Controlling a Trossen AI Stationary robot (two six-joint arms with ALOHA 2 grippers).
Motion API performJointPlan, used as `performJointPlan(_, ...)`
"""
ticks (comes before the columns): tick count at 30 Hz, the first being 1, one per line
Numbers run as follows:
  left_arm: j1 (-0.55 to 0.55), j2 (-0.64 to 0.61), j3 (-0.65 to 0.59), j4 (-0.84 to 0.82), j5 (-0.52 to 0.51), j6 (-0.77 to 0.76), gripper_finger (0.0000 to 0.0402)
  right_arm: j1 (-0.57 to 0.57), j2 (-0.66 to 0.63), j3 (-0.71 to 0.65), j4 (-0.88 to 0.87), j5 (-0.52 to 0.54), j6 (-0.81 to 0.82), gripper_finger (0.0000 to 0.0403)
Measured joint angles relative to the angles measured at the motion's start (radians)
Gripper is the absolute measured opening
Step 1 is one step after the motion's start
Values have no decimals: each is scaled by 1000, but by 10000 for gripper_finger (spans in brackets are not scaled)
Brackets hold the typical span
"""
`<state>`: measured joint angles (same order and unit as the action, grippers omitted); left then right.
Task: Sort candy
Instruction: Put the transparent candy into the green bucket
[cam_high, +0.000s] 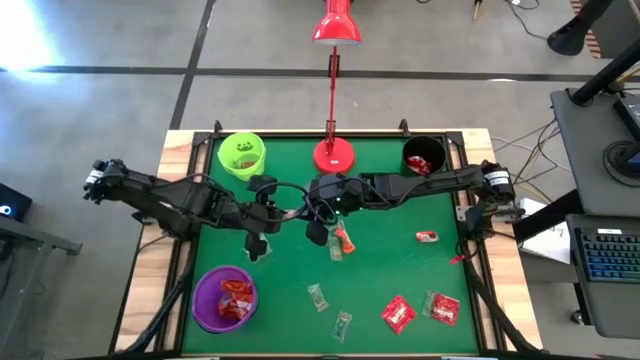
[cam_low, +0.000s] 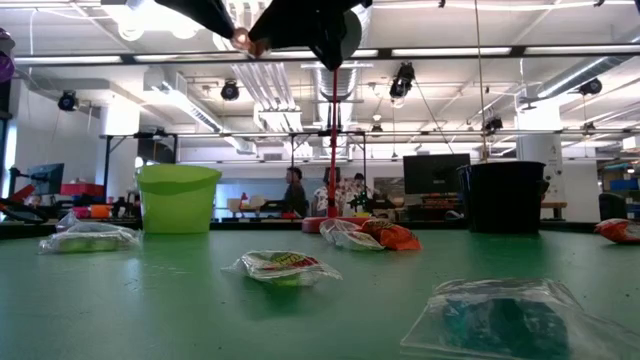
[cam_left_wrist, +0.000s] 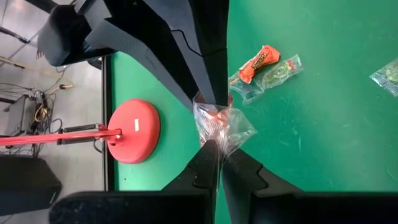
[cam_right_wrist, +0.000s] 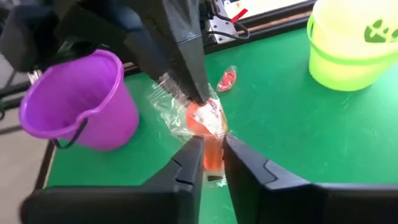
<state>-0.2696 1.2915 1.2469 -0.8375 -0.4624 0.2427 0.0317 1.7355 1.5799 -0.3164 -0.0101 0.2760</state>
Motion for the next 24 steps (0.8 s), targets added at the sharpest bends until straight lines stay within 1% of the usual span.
performJointPlan(6,35,0,0,-28,0,-19,0,-13,0,1,2,-24,62,105)
performJointPlan(12,117,0,0,-147,-3,-75,0,-28,-15,1,-4,-16,21,141)
performJointPlan(18,255,0,0,-217,-3,-133,0,-53,-23,1,-13,-16,11,152)
performJointPlan(24,426,0,0,-269,-3,-174,0,-85,-24,1,-68,-15,-5,153)
